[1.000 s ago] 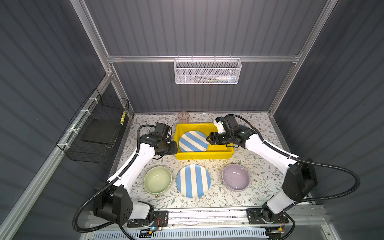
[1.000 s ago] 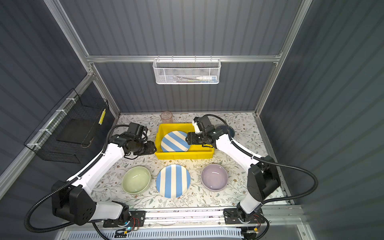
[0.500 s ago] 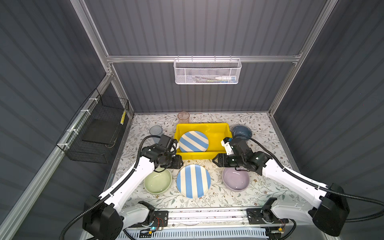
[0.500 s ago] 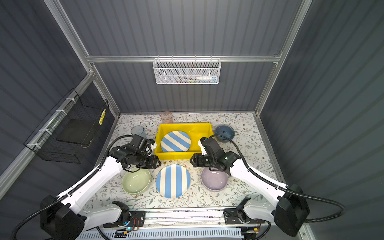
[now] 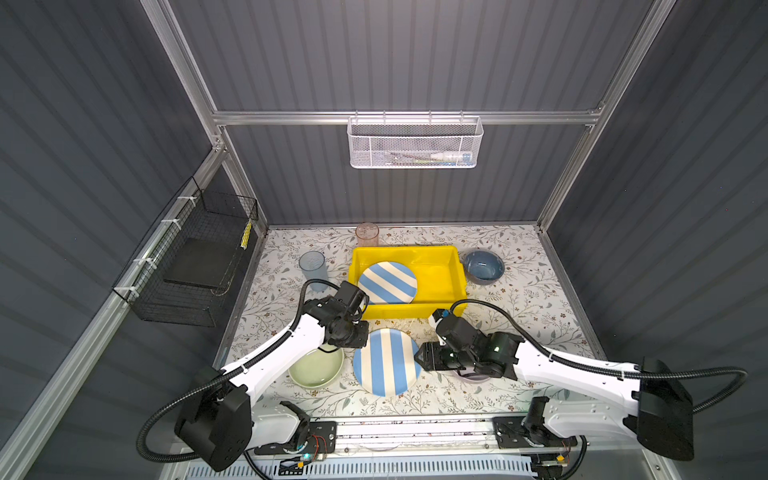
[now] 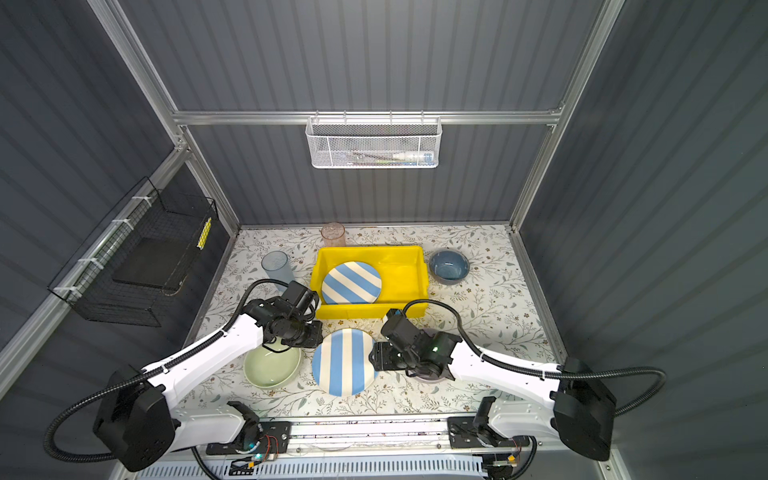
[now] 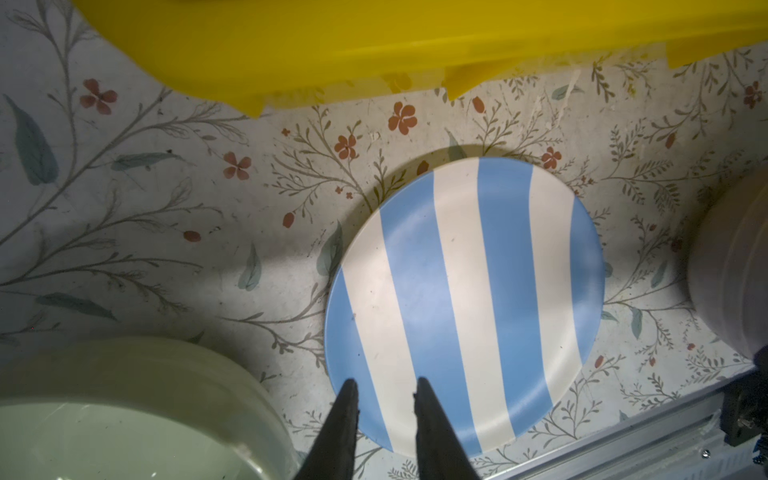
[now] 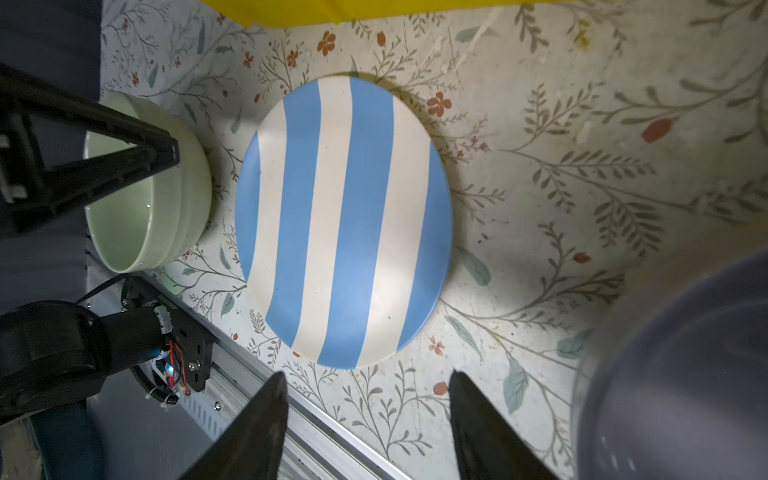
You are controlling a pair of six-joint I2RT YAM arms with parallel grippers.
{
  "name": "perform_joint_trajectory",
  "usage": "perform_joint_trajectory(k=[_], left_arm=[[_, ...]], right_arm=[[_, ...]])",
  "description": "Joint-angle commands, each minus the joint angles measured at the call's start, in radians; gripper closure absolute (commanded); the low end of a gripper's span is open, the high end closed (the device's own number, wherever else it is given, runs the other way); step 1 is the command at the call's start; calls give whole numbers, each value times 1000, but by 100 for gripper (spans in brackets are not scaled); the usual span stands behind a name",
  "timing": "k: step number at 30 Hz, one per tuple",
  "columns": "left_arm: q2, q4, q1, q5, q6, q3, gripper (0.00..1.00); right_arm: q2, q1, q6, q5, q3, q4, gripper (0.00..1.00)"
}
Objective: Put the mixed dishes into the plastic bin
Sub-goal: 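Move both grippers back toward the remaining striped plate on the table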
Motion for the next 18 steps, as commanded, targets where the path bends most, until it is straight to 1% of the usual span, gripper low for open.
perform_joint_trajectory(k=[1, 4, 8, 13, 18], left_arm=[[30, 38, -17, -35, -3, -4, 78], [74, 43, -25, -57, 12, 5, 81], [128, 48, -39, -89, 27, 15, 82], [182, 55, -45, -125, 35, 14, 83], [216, 69, -46, -132, 42, 14, 84]], right_arm=[[48, 29, 38, 45, -8, 50, 38], [83, 32, 52, 34, -23, 98, 38], [119, 32, 92, 36, -56, 156, 39], [157, 32, 116, 22, -73, 191, 39], [176, 32, 116, 16, -72, 193, 40]])
